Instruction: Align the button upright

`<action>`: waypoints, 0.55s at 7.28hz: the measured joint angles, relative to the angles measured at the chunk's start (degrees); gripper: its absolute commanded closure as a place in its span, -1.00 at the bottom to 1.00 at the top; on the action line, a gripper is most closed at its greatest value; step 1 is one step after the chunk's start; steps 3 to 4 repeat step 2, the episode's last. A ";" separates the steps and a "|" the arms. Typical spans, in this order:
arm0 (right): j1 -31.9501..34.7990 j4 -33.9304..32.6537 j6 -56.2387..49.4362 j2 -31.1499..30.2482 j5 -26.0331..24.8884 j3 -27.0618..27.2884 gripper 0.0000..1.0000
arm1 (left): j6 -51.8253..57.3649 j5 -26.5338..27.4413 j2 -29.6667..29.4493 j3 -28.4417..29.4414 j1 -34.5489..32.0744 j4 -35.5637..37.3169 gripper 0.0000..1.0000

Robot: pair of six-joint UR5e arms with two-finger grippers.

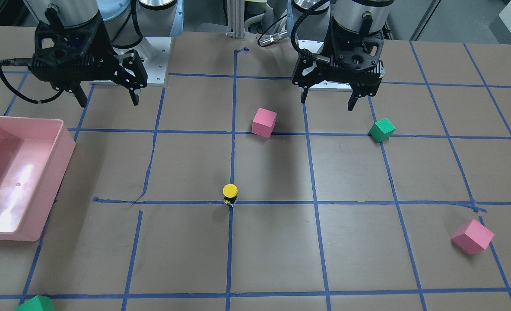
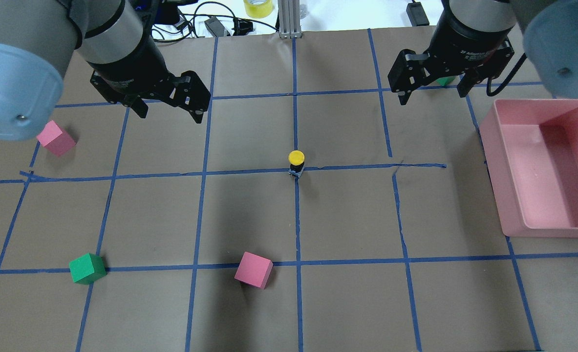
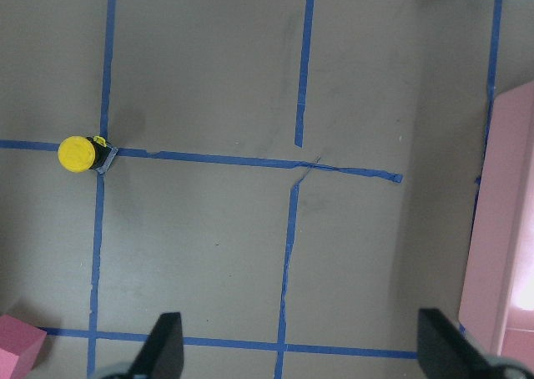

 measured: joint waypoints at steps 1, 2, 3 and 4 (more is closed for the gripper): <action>-0.14 -0.41 0.07 0.10 0.02 0.00 -1.00 | -0.02 0.00 0.10 -0.26 0.04 0.22 -1.00; -0.56 -0.56 0.13 0.22 0.13 0.05 -1.00 | -0.03 0.01 0.16 -0.45 0.07 0.35 -1.00; -0.56 -0.56 0.13 0.22 0.13 0.05 -1.00 | -0.03 0.01 0.16 -0.45 0.07 0.35 -1.00; -0.56 -0.56 0.13 0.22 0.13 0.05 -1.00 | -0.03 0.01 0.16 -0.45 0.07 0.35 -1.00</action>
